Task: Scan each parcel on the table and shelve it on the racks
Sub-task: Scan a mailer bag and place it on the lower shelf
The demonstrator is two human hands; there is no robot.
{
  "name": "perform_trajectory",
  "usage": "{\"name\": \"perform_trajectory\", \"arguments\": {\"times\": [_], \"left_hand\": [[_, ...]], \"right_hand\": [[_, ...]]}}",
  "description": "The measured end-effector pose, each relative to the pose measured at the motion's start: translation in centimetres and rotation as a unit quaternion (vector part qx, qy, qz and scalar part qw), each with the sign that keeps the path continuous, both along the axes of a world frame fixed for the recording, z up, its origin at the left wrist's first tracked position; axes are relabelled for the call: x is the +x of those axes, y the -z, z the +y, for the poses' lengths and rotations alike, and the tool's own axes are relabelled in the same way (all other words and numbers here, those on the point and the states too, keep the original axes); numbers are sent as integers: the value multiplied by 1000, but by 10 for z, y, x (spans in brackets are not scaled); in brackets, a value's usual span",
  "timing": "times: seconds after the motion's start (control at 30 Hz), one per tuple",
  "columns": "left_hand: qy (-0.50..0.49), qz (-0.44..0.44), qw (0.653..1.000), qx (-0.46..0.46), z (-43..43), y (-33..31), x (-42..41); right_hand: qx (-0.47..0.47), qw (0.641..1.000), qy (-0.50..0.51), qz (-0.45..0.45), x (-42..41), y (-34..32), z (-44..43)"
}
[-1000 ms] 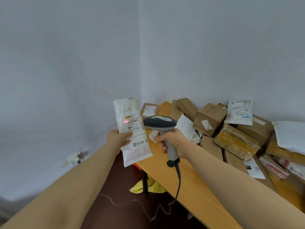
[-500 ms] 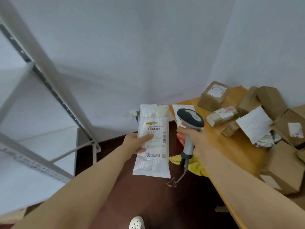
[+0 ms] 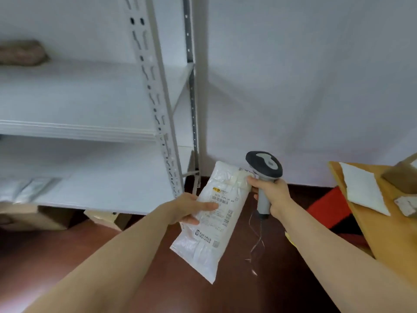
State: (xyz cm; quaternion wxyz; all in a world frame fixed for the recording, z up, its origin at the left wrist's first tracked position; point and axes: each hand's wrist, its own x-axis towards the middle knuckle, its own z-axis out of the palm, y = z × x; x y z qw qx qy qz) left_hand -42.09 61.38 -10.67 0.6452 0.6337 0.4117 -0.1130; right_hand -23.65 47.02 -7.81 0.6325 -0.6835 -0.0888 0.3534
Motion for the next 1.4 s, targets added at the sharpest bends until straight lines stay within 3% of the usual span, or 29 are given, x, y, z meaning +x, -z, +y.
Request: {"name": "perform_trajectory", "arguments": {"times": [0.2,0.4,0.67,0.87,0.93,1.27,1.4], "left_hand": [[-93,46,994,30,91,-7,-177],[-238,63,965,88,155,-15,-336],[-472,11,880,56,196,7,-460],[-653,-42,755,30,253,33,-508],[-677,-45,734,-21,277,41,-518],[-567,-35,789,-235,384,135,-520],[-594,-61,770,-225,433,183,-523]], "right_hand": [[-31,997,-70,5,-156,9,125],[-6,994,-105,15,-272,-10,238],[-35,982,-180,37,-370,10,346],[-102,973,-192,76,-415,47,439],[-127,970,-190,85,-421,58,474],[-219,962,-128,99,-449,135,608],[-230,961,-107,113,-461,172,651]]}}
